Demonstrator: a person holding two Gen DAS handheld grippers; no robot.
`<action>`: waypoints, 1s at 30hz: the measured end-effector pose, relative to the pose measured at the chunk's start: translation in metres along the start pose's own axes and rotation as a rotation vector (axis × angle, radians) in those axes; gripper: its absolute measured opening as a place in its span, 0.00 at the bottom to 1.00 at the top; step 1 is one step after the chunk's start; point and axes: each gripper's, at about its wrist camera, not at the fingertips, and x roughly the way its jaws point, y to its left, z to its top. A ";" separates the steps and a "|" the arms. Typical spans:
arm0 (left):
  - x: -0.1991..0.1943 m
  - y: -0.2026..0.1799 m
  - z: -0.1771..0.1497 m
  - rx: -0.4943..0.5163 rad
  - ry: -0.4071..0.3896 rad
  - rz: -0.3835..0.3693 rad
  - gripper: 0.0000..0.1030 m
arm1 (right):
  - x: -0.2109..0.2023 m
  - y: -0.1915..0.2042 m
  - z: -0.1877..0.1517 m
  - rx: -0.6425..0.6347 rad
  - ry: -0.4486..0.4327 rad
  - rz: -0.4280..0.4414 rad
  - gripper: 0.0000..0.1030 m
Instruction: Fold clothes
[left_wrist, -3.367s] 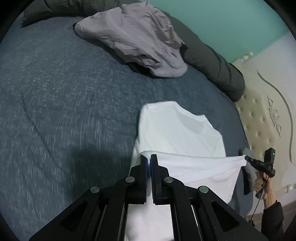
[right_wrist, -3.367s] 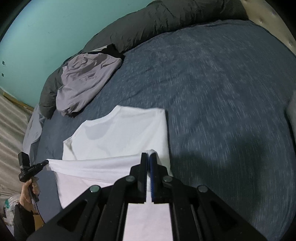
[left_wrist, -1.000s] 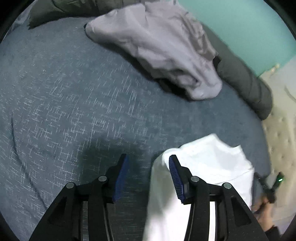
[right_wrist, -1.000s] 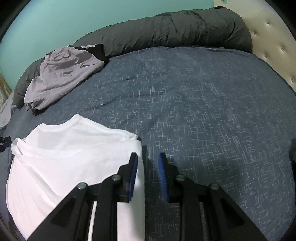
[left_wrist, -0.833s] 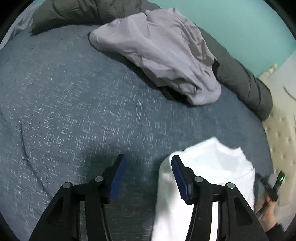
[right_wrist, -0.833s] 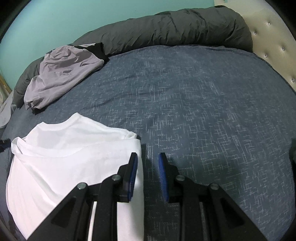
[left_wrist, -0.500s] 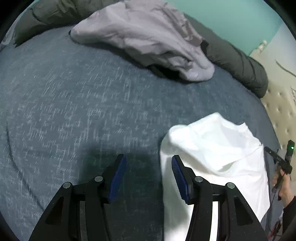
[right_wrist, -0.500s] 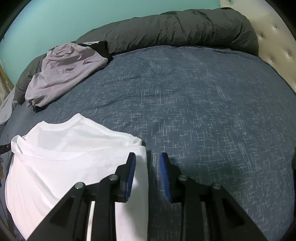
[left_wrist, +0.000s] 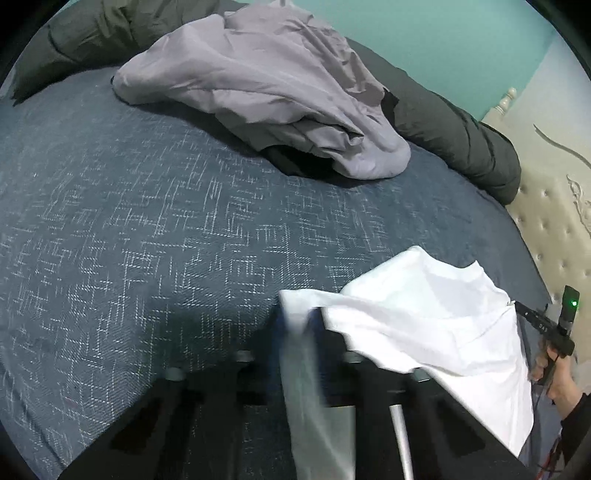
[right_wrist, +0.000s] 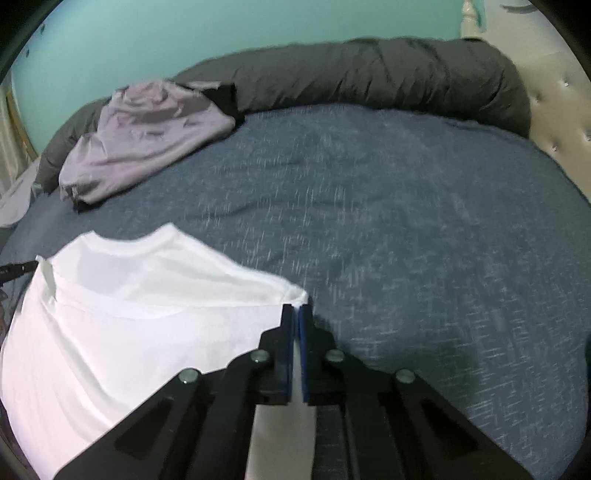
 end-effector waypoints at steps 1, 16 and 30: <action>-0.002 -0.001 0.000 0.003 -0.007 0.002 0.05 | -0.005 -0.001 0.001 0.005 -0.020 0.001 0.02; -0.039 0.003 0.021 -0.012 -0.103 0.051 0.04 | -0.034 -0.012 0.026 0.043 -0.151 -0.087 0.01; 0.010 0.011 0.045 -0.028 -0.031 0.123 0.04 | 0.038 -0.019 0.048 0.044 0.001 -0.168 0.02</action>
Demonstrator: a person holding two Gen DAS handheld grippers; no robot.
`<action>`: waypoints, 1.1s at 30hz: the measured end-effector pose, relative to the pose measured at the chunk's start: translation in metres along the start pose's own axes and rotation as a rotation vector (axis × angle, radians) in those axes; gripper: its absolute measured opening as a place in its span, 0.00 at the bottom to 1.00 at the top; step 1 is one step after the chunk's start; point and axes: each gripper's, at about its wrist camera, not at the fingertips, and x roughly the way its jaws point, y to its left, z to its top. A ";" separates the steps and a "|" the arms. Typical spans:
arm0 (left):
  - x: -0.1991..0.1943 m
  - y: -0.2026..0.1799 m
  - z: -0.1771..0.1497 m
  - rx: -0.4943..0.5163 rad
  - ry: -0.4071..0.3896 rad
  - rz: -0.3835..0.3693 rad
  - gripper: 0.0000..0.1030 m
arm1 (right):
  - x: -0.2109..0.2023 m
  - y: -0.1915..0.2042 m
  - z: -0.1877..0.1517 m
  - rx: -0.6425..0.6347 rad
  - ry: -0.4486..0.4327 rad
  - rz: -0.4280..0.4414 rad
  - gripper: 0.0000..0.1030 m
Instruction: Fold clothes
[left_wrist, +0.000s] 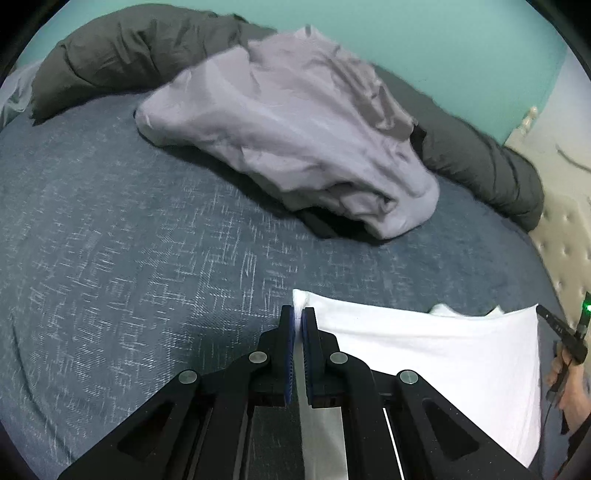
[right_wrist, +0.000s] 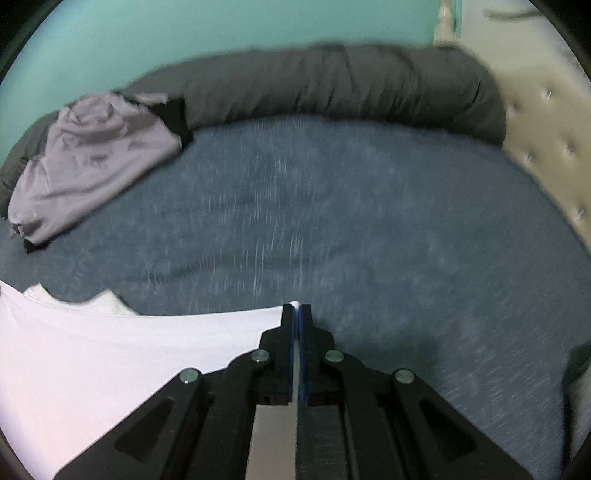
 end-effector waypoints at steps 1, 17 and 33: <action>0.007 -0.001 -0.001 0.005 0.021 0.011 0.04 | 0.004 0.000 -0.003 0.004 0.013 0.004 0.02; -0.089 0.012 -0.105 -0.001 0.101 -0.130 0.24 | -0.114 -0.045 -0.122 0.207 0.098 0.329 0.32; -0.140 -0.003 -0.226 0.063 0.224 -0.235 0.35 | -0.177 -0.040 -0.218 0.082 0.234 0.344 0.40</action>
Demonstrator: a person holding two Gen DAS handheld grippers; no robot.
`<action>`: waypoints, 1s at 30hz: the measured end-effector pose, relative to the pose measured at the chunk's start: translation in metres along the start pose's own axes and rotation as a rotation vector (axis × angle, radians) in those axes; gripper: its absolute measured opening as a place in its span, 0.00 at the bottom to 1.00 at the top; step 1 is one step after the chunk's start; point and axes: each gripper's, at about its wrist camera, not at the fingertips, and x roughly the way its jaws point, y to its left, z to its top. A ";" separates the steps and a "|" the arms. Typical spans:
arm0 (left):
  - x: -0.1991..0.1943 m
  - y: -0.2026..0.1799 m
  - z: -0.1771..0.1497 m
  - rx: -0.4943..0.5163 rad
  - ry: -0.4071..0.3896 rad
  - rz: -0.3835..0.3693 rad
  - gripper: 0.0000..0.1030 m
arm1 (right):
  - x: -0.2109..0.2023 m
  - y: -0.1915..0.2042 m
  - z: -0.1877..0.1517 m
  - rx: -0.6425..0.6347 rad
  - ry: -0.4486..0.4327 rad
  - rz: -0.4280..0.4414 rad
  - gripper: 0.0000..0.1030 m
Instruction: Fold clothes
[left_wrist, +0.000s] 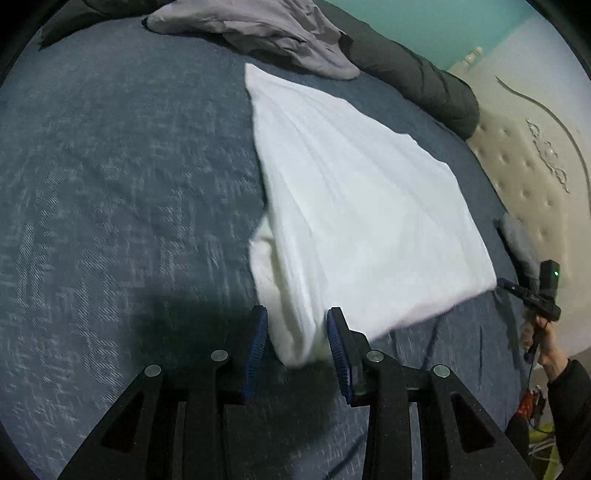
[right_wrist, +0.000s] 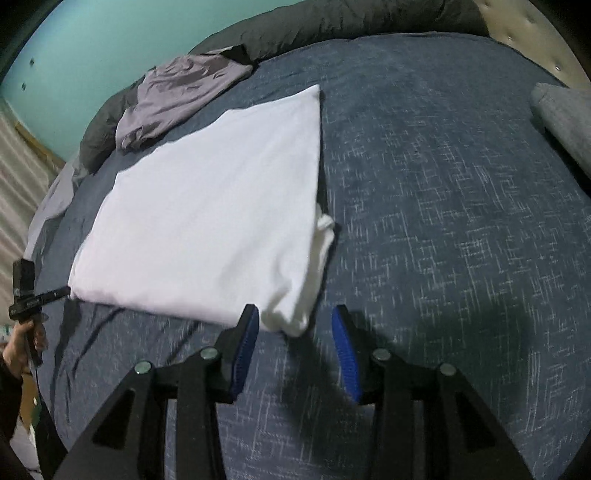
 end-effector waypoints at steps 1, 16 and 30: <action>0.002 -0.001 -0.002 0.014 0.000 0.005 0.35 | 0.001 0.001 -0.001 -0.011 0.005 -0.008 0.40; -0.004 0.008 0.005 -0.014 -0.009 0.016 0.02 | -0.007 -0.015 0.000 -0.100 -0.018 -0.002 0.00; -0.005 0.015 -0.006 -0.098 -0.024 0.051 0.05 | -0.018 -0.027 -0.006 0.049 -0.055 0.025 0.01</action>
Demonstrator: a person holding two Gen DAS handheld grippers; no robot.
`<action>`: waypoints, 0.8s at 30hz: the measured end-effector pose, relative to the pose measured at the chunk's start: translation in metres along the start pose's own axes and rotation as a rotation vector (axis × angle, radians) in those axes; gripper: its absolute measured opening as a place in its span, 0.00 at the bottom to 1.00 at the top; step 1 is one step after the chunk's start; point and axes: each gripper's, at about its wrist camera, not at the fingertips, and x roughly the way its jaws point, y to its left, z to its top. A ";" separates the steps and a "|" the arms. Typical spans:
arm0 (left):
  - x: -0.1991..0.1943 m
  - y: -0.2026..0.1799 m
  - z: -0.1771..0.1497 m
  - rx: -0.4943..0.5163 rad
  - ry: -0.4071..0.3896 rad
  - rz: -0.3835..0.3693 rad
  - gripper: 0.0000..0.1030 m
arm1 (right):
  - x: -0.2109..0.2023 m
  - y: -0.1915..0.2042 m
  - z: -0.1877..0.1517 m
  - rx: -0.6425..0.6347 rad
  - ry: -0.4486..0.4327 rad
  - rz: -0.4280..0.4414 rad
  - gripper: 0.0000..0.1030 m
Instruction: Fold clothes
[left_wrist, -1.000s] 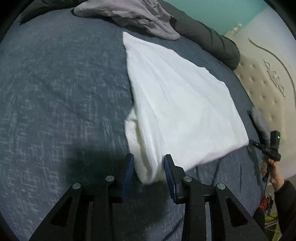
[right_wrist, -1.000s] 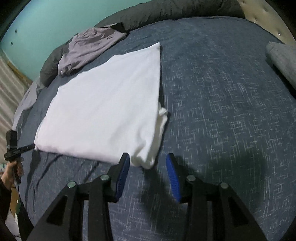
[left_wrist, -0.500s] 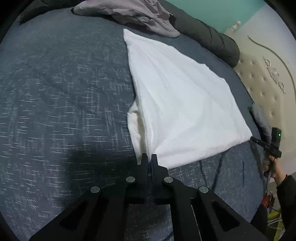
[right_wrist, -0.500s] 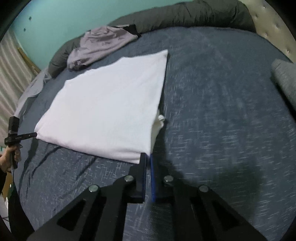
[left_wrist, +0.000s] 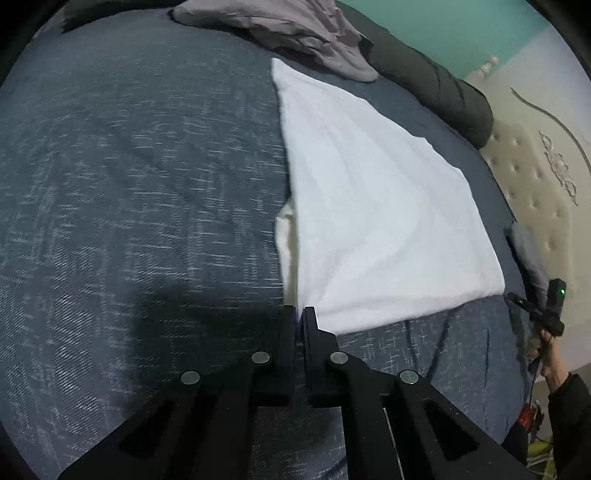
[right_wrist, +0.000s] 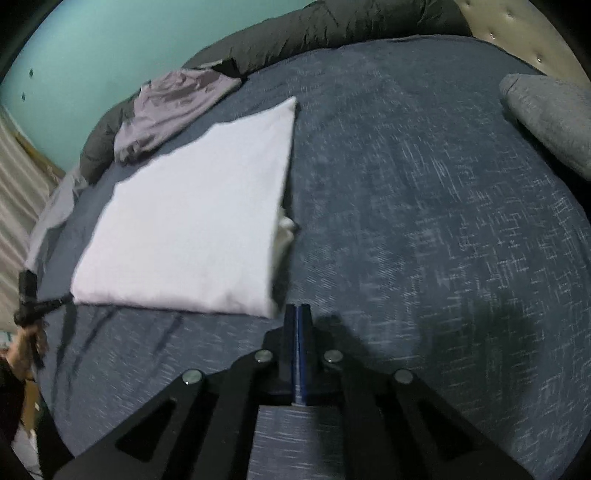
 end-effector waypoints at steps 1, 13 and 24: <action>-0.004 0.002 -0.003 -0.013 -0.007 -0.004 0.05 | -0.003 0.005 0.001 0.012 -0.014 0.012 0.01; -0.006 -0.005 -0.030 -0.207 -0.033 -0.062 0.49 | 0.017 0.098 -0.015 0.096 -0.106 0.170 0.20; 0.014 -0.003 -0.031 -0.382 -0.113 -0.108 0.53 | 0.047 0.123 -0.053 0.087 -0.077 0.214 0.20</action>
